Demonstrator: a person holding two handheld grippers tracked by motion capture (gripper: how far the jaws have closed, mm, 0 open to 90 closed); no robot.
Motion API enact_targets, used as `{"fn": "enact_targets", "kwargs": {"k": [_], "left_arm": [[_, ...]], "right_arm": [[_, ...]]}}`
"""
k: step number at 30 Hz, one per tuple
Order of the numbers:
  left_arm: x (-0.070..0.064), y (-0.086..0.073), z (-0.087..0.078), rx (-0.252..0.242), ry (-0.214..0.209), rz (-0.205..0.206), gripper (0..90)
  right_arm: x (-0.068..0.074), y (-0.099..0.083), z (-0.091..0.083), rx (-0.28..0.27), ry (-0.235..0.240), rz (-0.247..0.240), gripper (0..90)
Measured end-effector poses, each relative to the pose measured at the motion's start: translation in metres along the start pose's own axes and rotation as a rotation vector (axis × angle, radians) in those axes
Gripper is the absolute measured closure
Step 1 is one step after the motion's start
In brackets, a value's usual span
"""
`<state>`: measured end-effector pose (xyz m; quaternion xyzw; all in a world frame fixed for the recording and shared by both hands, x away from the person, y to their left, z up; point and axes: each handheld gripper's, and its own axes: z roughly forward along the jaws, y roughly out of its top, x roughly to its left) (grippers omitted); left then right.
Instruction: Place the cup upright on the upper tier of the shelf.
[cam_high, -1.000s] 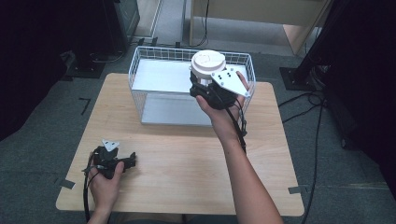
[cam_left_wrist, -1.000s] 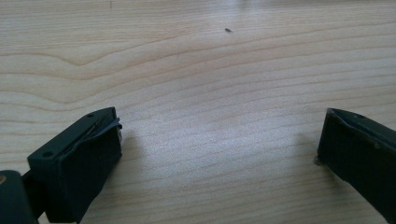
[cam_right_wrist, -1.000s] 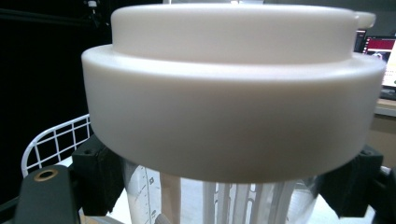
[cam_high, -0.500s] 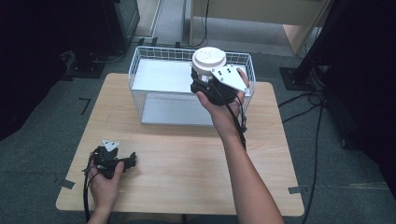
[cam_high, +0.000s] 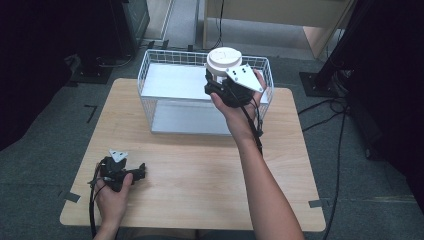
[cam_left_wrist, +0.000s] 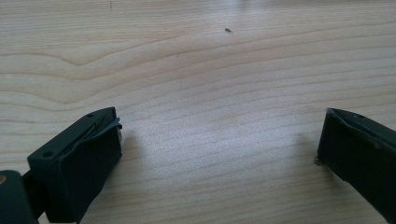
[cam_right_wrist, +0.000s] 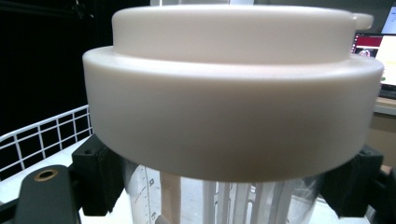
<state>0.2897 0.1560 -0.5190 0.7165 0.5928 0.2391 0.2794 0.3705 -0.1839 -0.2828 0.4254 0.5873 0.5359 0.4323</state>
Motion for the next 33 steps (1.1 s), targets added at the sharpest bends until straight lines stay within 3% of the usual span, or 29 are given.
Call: {"fn": "enact_targets", "kwargs": {"k": [26, 33], "left_arm": [[0.000, 0.000, 0.000, 0.000, 0.000, 0.000, 0.0], [0.000, 0.000, 0.000, 0.000, -0.001, -0.002, 0.0]], "right_arm": [[-0.003, 0.007, 0.045, 0.027, -0.043, -0.032, 16.3], [-0.008, 0.009, 0.057, 0.038, -0.057, -0.011, 16.3]]}}
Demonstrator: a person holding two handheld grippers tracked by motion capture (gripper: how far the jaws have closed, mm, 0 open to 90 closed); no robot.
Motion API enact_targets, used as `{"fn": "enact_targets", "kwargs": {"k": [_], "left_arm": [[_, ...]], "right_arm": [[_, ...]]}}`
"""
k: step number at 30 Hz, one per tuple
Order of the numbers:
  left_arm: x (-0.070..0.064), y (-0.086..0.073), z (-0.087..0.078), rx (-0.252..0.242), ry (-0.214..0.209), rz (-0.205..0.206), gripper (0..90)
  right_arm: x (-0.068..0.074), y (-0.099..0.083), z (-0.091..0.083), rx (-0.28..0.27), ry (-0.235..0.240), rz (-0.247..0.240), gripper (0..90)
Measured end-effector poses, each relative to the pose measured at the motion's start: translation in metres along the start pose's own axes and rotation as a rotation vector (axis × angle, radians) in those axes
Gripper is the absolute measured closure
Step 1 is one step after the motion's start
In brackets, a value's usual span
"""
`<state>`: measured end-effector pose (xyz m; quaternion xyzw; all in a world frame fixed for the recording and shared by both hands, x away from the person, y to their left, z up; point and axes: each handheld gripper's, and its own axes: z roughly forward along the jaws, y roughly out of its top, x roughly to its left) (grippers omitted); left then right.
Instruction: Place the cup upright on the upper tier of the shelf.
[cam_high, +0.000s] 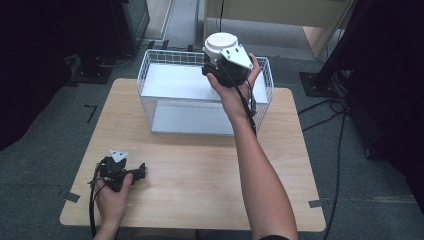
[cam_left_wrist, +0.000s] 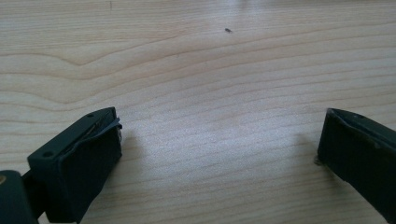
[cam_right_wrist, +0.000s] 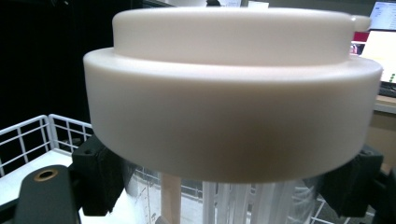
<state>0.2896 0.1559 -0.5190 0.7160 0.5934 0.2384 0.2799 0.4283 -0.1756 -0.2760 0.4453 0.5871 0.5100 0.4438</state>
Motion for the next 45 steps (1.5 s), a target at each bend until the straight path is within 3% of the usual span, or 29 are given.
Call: {"fn": "enact_targets", "kwargs": {"k": [20, 29, 42, 45], "left_arm": [[0.000, 0.000, 0.000, -0.001, 0.000, 0.000, 0.0], [0.000, 0.000, 0.000, -0.001, 0.000, 0.000, 0.0], [0.000, 0.000, 0.000, -0.001, 0.000, 0.000, 0.0], [0.000, 0.000, 0.000, -0.001, 0.000, 0.000, 0.0]], "right_arm": [[0.003, 0.009, 0.029, 0.009, 0.012, 0.007, 16.3], [0.004, 0.005, 0.031, 0.022, 0.020, 0.006, 16.1], [-0.005, 0.001, 0.027, 0.007, 0.023, 0.048, 13.7], [-0.010, 0.001, 0.024, -0.001, 0.058, 0.076, 9.1]]}}
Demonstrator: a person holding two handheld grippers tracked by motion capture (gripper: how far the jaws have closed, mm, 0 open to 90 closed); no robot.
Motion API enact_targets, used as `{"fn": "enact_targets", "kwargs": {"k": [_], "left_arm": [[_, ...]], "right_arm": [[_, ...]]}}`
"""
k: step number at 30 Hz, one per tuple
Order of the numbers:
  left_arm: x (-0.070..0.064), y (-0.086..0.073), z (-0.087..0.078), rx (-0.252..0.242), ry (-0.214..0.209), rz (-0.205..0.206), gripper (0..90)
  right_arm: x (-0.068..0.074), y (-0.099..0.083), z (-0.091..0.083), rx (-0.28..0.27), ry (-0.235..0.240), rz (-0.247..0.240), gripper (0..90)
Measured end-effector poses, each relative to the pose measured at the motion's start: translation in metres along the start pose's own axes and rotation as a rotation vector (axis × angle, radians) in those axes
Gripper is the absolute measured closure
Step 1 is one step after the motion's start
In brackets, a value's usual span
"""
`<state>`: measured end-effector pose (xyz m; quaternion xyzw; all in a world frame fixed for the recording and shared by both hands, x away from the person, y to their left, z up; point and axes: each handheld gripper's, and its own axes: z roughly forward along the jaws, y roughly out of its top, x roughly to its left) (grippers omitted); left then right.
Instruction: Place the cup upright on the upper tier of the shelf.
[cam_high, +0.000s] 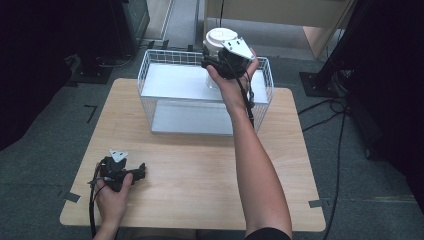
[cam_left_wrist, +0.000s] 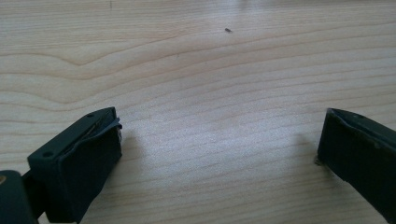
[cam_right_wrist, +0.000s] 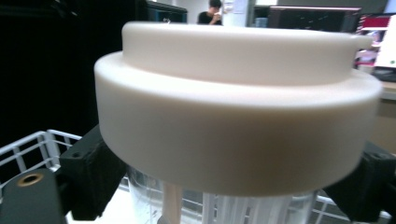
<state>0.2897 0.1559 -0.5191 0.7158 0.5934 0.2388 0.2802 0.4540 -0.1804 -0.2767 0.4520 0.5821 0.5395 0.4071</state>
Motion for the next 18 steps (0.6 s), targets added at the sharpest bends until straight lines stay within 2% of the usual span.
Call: {"fn": "enact_targets", "kwargs": {"k": [2, 7, 18], "left_arm": [[0.000, 0.000, 0.000, 0.000, 0.000, 0.000, 0.0], [0.000, 0.000, 0.000, -0.001, 0.000, 0.000, 0.0], [0.000, 0.000, 0.000, -0.002, 0.001, 0.000, 0.0]], "right_arm": [[-0.002, 0.000, -0.003, -0.009, 0.060, 0.026, 2.7], [-0.005, -0.003, -0.005, 0.029, 0.053, 0.017, 0.7], [-0.011, -0.027, -0.022, 0.029, 0.057, 0.013, 0.7]]}}
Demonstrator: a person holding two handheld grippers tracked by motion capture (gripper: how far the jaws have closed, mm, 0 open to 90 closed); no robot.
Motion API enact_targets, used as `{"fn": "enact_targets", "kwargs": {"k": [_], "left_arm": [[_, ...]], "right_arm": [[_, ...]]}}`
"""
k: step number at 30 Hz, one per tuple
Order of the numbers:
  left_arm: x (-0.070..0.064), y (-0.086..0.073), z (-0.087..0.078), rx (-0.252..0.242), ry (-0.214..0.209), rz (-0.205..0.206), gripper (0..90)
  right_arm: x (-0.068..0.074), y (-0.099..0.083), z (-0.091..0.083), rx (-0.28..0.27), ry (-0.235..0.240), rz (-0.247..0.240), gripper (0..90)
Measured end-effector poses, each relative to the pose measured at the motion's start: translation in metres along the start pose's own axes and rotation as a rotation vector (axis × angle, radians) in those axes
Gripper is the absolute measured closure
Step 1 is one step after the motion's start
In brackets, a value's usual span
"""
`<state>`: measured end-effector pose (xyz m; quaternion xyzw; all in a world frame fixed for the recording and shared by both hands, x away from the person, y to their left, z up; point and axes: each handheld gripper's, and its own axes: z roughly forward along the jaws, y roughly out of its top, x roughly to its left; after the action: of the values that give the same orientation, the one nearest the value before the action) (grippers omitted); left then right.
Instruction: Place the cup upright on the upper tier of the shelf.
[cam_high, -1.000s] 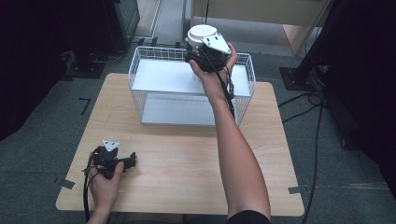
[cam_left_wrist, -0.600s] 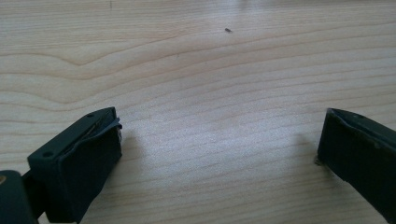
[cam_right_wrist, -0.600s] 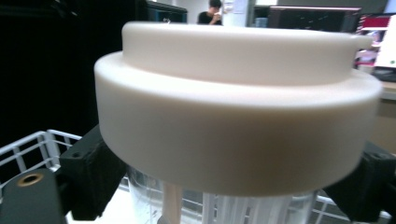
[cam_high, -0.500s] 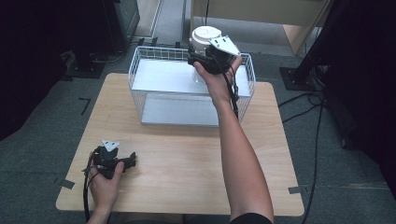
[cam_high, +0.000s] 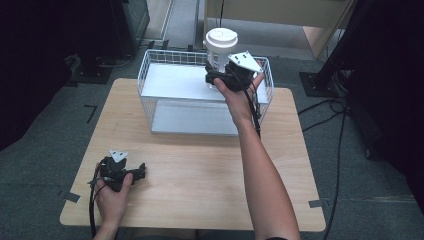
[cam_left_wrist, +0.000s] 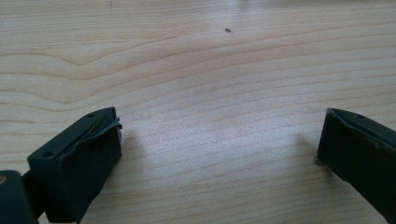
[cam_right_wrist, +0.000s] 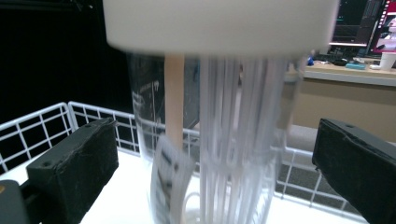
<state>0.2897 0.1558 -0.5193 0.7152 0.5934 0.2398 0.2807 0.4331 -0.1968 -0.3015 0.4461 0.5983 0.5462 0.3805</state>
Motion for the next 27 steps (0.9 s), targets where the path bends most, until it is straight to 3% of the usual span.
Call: {"fn": "enact_targets", "kwargs": {"k": [27], "left_arm": [[0.000, 0.000, 0.000, 0.001, 0.000, 0.001, 0.0]], "right_arm": [[-0.006, -0.053, -0.044, 0.018, 0.026, -0.023, 0.7]]}}
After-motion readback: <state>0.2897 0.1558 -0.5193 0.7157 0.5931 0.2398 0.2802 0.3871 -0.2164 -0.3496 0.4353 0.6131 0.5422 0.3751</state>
